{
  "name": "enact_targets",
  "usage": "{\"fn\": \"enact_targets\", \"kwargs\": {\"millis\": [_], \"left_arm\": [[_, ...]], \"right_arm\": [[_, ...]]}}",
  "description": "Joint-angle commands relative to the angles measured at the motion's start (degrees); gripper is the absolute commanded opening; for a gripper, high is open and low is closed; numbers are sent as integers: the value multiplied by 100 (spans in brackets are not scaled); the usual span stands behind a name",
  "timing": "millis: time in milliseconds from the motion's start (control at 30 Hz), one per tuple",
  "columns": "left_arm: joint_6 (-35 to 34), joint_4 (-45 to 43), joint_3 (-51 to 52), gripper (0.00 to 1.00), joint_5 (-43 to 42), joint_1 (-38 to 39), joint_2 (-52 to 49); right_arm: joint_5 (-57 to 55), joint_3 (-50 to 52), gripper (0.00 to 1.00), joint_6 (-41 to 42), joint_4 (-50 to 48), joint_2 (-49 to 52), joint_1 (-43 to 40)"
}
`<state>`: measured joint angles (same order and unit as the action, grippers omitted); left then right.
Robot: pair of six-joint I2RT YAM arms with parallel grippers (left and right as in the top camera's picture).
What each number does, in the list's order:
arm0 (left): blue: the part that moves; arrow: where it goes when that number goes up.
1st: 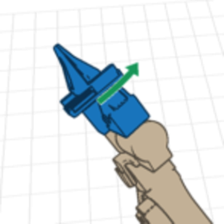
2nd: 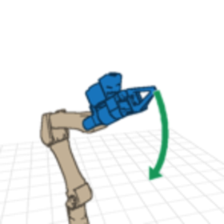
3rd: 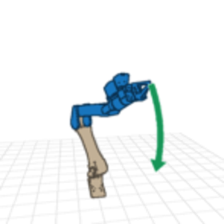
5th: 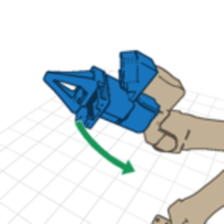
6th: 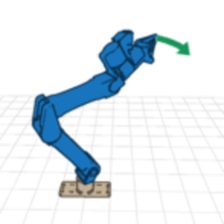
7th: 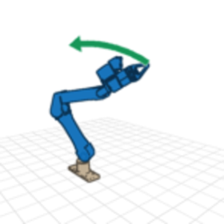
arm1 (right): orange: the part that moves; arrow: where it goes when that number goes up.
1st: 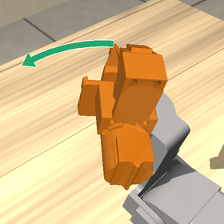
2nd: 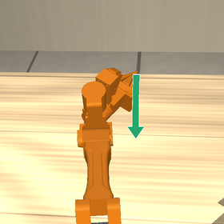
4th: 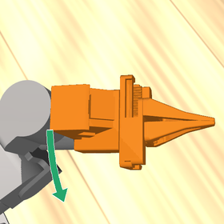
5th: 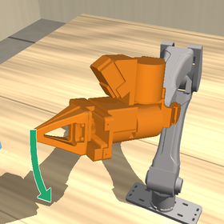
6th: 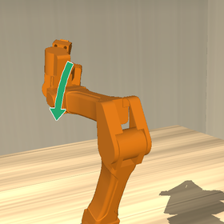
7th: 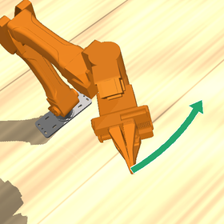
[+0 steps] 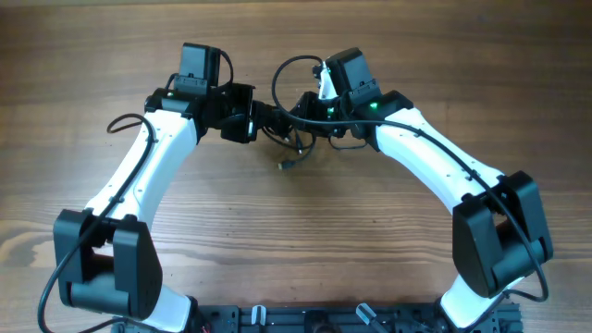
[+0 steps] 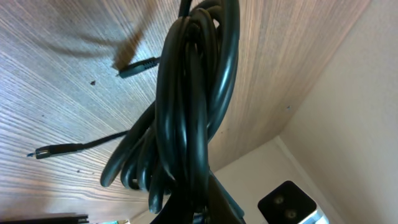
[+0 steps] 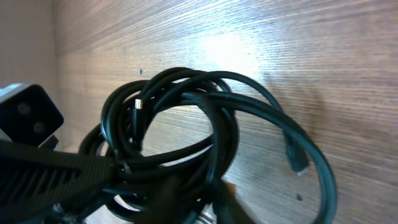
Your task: Untangle cables
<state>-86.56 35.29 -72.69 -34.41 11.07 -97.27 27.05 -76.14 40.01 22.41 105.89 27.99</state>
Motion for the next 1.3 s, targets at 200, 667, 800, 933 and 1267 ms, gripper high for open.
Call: {"fn": "enact_targets", "kwargs": {"millis": [200, 667, 800, 933, 1267], "left_arm": [[-96, -901, -7, 4, -647, -87, 127], [151, -1436, -7, 4, -1679, -850, 127], [1311, -1436, -7, 4, -1674, -800, 127], [2452, -1436, -7, 4, -1674, -791, 127], [4028, -1711, -7, 4, -2413, -791, 127]], "right_arm": [[46, 52, 5, -127, 470, 160, 109], [564, 490, 4, -678, -59, 22, -203], [1196, 490, 5, -1003, -492, -391, -225], [1241, 490, 16, -979, -529, -876, -225], [654, 490, 52, 87, -916, -1207, -225]]}}
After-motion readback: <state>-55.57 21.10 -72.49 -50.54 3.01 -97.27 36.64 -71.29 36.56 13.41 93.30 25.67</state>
